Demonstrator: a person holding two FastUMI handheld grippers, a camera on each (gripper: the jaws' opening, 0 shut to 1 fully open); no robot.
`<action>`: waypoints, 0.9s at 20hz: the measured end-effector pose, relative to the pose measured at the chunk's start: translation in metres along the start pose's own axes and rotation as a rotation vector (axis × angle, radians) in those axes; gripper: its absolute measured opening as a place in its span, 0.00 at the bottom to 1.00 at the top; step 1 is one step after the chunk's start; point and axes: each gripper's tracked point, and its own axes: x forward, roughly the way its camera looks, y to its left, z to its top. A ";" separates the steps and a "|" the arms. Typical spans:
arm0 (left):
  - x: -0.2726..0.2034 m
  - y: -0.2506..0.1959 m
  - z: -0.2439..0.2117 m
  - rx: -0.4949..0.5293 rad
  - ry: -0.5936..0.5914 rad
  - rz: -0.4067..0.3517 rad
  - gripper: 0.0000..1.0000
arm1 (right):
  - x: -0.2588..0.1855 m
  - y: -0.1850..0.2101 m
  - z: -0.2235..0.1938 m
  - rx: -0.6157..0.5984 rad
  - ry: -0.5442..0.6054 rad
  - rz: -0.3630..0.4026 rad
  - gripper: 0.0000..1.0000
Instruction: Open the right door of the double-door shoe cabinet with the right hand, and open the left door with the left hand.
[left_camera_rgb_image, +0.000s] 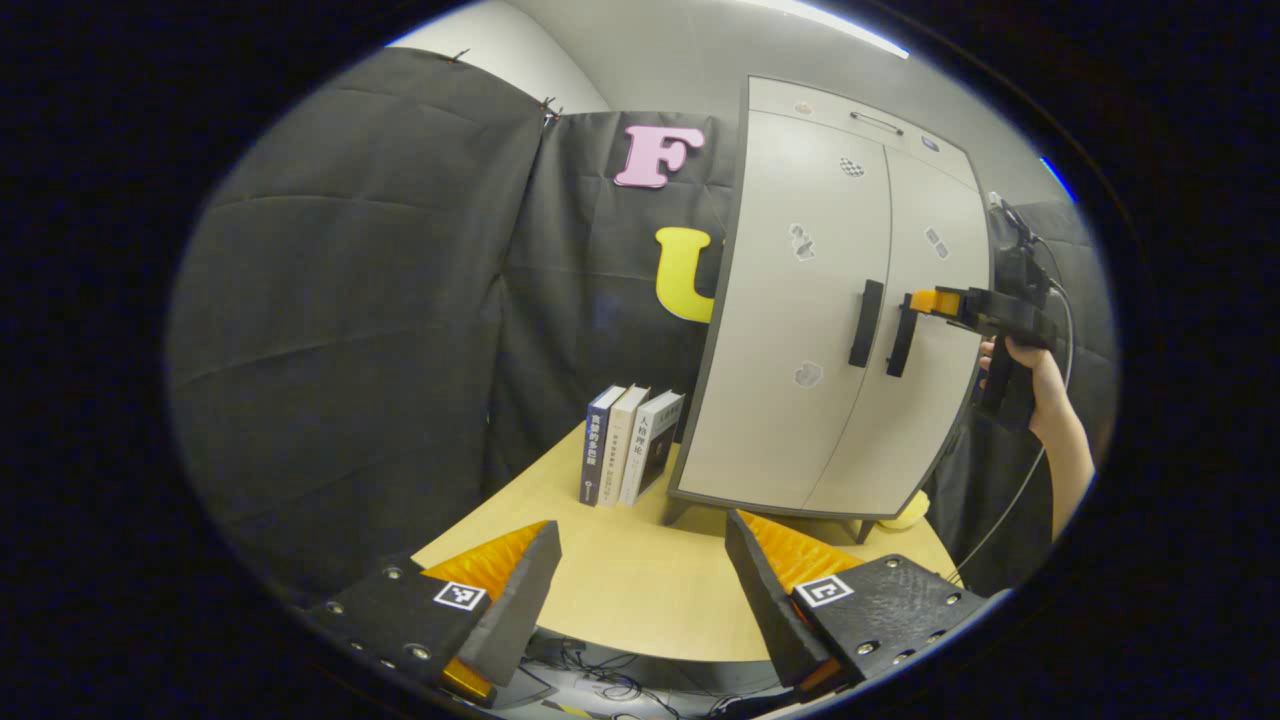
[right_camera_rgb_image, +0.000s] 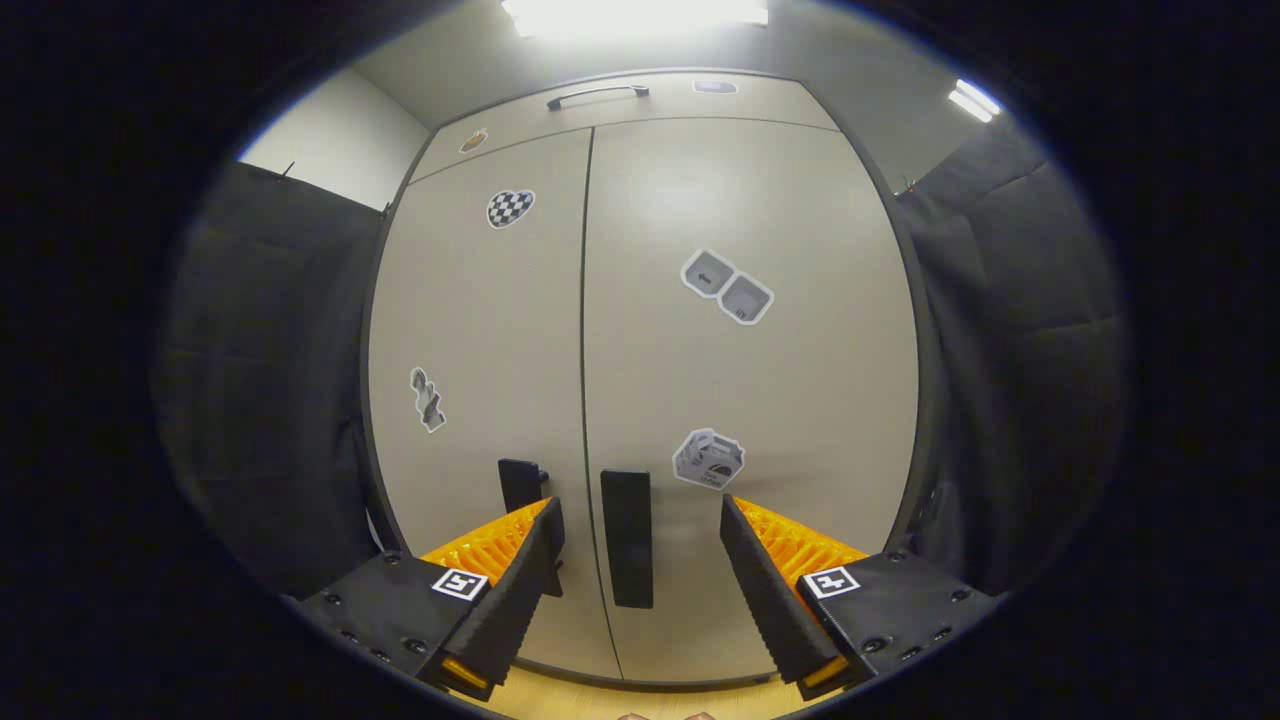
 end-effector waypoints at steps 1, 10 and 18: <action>0.001 0.002 -0.001 -0.004 0.004 0.005 0.96 | 0.006 0.001 -0.003 0.002 0.012 -0.001 0.99; 0.007 0.021 -0.008 -0.015 0.015 0.038 0.96 | 0.047 0.006 -0.023 0.001 0.084 -0.049 0.98; 0.016 0.032 -0.021 -0.025 0.042 0.043 0.96 | 0.055 0.007 -0.033 -0.013 0.122 -0.082 0.35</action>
